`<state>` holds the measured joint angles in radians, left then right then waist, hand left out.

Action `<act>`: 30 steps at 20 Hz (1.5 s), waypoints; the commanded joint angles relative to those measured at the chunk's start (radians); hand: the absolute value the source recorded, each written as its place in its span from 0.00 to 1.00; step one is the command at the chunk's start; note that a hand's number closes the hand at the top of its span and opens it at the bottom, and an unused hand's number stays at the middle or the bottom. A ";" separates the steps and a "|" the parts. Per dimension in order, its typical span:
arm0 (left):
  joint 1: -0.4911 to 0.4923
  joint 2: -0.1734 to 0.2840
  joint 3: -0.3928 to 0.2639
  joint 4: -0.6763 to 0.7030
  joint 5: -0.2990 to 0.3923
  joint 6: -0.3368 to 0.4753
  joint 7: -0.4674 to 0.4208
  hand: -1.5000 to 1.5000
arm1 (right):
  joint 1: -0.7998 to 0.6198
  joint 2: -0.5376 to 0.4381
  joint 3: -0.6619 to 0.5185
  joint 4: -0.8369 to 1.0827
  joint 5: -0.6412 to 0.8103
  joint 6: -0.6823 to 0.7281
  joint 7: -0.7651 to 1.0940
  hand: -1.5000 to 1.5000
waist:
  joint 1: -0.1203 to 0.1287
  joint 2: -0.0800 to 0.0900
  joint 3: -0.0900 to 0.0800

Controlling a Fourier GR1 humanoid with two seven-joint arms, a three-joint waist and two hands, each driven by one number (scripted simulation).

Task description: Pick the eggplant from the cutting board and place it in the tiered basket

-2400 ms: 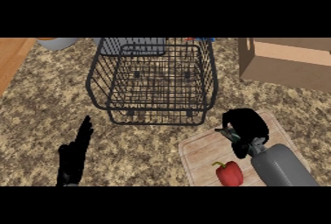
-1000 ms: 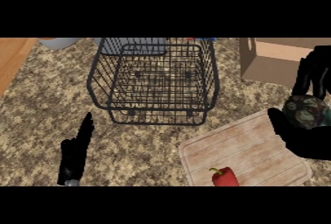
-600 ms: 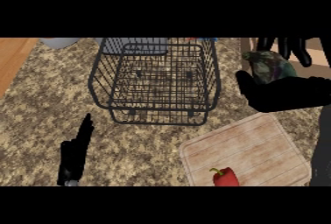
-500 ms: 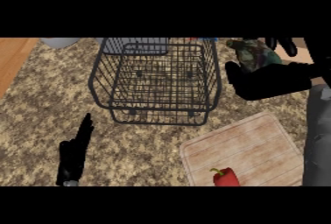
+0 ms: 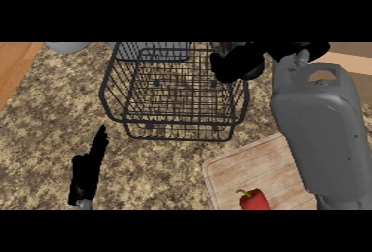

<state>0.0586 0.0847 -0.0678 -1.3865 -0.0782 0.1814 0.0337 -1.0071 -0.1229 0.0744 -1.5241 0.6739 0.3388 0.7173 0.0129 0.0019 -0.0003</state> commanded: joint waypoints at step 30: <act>0.060 -0.008 -0.010 -0.046 -0.019 -0.012 -0.004 0.50 | -0.019 0.081 -0.169 0.482 -0.373 -0.631 -0.402 0.00 | -0.001 -0.001 0.001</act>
<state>0.0820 0.0802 -0.0632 -1.4072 -0.0852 0.1646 0.0333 -1.0357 -0.0221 -0.0385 -1.0200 0.3113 -0.2194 0.3800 0.0185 -0.0027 -0.0013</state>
